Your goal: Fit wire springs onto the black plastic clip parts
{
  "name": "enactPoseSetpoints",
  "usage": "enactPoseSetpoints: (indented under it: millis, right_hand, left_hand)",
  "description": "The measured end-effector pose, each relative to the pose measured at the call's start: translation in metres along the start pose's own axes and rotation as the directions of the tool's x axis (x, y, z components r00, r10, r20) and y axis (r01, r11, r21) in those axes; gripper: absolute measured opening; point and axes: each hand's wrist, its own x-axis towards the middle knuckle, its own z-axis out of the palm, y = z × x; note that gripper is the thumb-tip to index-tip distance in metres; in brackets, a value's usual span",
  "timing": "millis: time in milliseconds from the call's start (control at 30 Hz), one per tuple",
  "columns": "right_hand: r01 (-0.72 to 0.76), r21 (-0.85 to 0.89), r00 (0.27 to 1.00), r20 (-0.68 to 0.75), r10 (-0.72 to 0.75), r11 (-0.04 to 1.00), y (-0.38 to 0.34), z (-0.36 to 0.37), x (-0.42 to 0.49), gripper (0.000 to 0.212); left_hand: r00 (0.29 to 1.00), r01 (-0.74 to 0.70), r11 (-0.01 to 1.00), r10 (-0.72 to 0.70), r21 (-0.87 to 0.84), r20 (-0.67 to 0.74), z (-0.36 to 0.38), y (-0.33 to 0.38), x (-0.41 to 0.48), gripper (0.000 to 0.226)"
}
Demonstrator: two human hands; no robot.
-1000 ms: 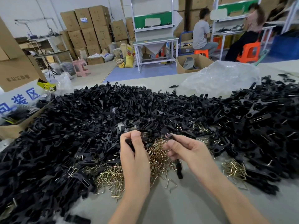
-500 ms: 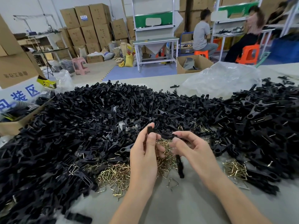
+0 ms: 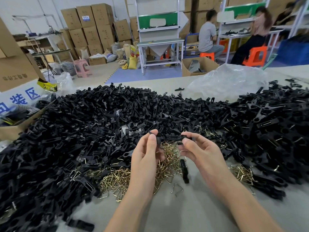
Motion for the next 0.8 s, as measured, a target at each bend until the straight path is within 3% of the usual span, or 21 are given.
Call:
enactPoseSetpoints:
  millis: [333,433,633,800]
  right_hand:
    - [0.004,0.023,1.0,0.019,-0.004,1.0,-0.0034,0.0002,-0.0012,0.02]
    - [0.003,0.023,1.0,0.019,-0.004,1.0,-0.0019,-0.0005,0.0002,0.024]
    - [-0.006,0.021,0.999,0.042,0.005,1.0,0.0026,-0.0019,0.0015,0.03]
    - [-0.003,0.024,0.995,0.099,0.001,1.0,0.0004,0.0002,-0.0036,0.037]
  left_hand:
    - [0.996,0.05,0.989,-0.039,-0.139,0.085,0.002,0.0014,-0.0006,0.026]
    - [0.997,-0.013,1.0,0.013,0.005,0.076,0.0013,-0.0018,-0.0004,0.03]
    - [0.993,-0.107,0.977,0.094,0.184,0.076,0.0014,0.0022,-0.0061,0.008]
    - [0.992,-0.111,0.956,0.089,0.271,0.089,-0.0003,0.0005,-0.0065,0.016]
